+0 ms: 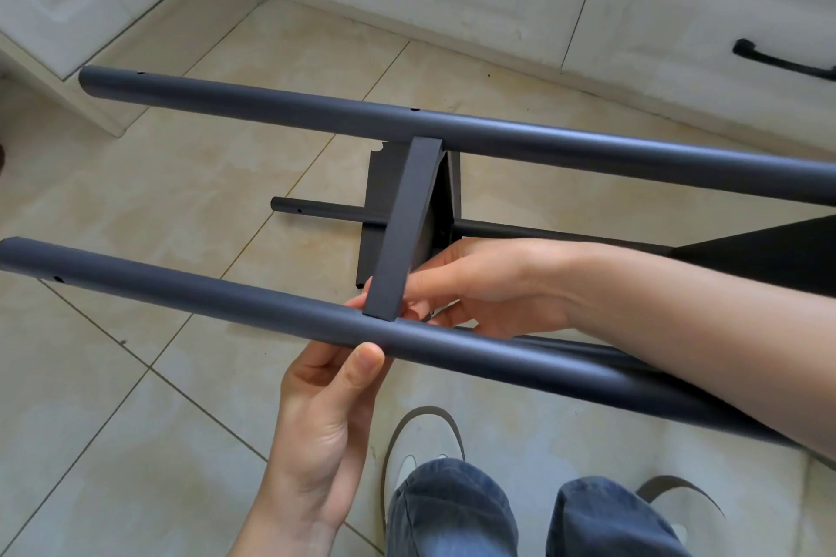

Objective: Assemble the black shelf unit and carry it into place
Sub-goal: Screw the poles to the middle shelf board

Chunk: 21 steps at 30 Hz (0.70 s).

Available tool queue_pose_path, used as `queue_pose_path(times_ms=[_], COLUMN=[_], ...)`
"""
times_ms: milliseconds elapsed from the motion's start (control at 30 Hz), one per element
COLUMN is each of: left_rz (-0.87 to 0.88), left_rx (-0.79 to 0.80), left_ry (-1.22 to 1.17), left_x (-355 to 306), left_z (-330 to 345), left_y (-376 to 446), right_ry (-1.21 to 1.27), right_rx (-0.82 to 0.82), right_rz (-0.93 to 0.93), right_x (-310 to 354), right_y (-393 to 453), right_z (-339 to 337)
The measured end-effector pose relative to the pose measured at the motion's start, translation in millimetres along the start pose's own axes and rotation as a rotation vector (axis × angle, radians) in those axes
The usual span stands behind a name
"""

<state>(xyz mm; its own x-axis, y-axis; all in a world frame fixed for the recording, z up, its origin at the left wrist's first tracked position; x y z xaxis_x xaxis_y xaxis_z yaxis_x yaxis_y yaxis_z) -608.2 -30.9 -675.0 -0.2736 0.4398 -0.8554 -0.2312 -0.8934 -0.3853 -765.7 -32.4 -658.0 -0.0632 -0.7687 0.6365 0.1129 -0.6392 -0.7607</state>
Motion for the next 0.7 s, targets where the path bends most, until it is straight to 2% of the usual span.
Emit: queue_pose_path(times_ms=[133, 333, 500, 700], left_rz=[0.006, 0.008, 0.004, -0.002], left_rx=[0.009, -0.017, -0.027, -0.028], left_ry=[0.006, 0.015, 0.02, 0.018], left_x=[-2.3, -3.6, -2.7, -2.2], left_z=[4.4, 4.8, 3.1, 3.3], left_y=[-1.7, -2.7, -2.5, -2.7], right_ry=[0.097, -0.012, 0.049, -0.05], right_rx=[0.015, -0.018, 0.039, -0.031], right_rz=[-0.004, -0.046, -0.022, -0.037], right_x=[1.4, 2.8, 4.2, 3.5], right_y=[-1.8, 0.5, -1.5, 0.2], right_z=[-6.1, -2.4, -2.3, -4.7])
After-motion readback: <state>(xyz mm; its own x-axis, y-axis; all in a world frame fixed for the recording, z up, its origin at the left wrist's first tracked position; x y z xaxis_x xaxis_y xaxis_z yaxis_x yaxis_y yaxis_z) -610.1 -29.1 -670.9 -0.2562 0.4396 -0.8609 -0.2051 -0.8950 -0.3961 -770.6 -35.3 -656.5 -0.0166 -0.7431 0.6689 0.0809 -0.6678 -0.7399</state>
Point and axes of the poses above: each hand's wrist, its own y-axis towards the middle knuckle, its own z-axis out of the palm, x = y × z, the point moved 5 cm from there along y, towards the middle knuckle, and after that the axes turned 13 degrees about -x, right-handed, at the moved point
